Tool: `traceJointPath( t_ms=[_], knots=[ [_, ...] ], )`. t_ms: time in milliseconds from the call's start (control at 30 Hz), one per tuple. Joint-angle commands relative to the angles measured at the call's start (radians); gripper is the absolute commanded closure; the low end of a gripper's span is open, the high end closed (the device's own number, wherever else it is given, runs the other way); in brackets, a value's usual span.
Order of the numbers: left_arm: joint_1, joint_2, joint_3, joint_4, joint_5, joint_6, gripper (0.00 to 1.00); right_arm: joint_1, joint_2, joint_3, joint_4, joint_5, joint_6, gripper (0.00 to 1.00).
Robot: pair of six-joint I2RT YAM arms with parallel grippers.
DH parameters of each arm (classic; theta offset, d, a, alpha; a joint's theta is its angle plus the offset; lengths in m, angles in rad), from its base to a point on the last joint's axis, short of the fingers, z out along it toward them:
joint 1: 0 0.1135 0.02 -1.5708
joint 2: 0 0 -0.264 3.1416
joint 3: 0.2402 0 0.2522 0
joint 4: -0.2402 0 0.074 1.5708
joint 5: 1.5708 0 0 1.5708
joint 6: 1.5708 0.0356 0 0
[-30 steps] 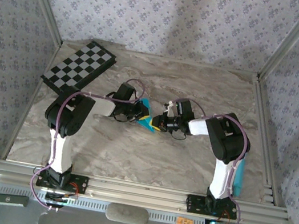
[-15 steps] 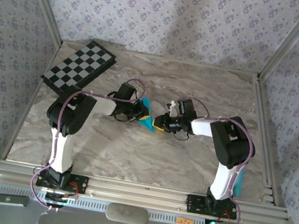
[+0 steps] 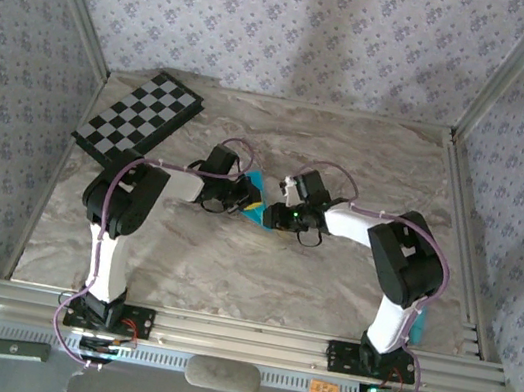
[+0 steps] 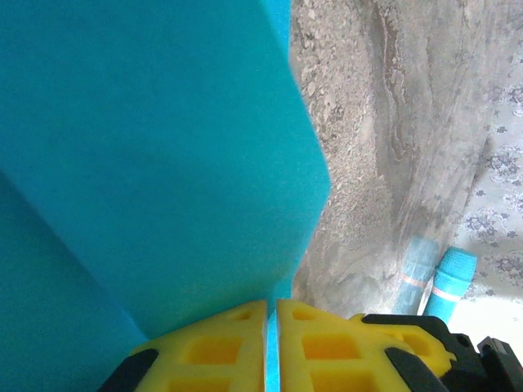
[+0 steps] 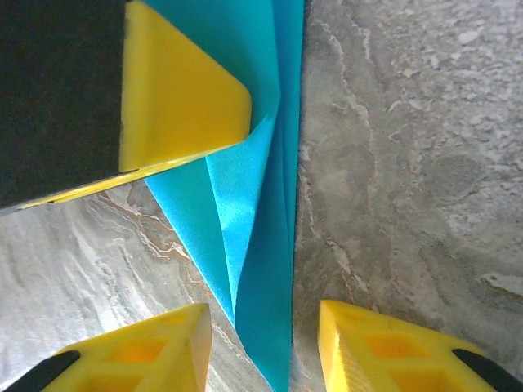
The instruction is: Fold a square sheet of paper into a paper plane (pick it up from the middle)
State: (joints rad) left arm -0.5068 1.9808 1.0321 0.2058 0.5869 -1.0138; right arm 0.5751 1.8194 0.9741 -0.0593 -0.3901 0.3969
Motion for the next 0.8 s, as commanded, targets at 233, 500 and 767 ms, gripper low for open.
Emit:
traceJointPath(
  t_ms=[233, 500, 767],
  knots=[
    [-0.007, 0.016, 0.011, -0.002, -0.001, -0.018, 0.89, 0.039, 0.038, 0.092, -0.135, 0.104, -0.132, 0.59],
    [-0.007, 0.013, 0.014, -0.002, -0.001, -0.024, 0.88, 0.047, 0.079, 0.121, -0.179, 0.137, -0.158, 0.61],
    [-0.006, 0.007, 0.016, -0.003, 0.002, -0.029, 0.87, 0.047, 0.107, 0.133, -0.208, 0.152, -0.165, 0.68]
  ],
)
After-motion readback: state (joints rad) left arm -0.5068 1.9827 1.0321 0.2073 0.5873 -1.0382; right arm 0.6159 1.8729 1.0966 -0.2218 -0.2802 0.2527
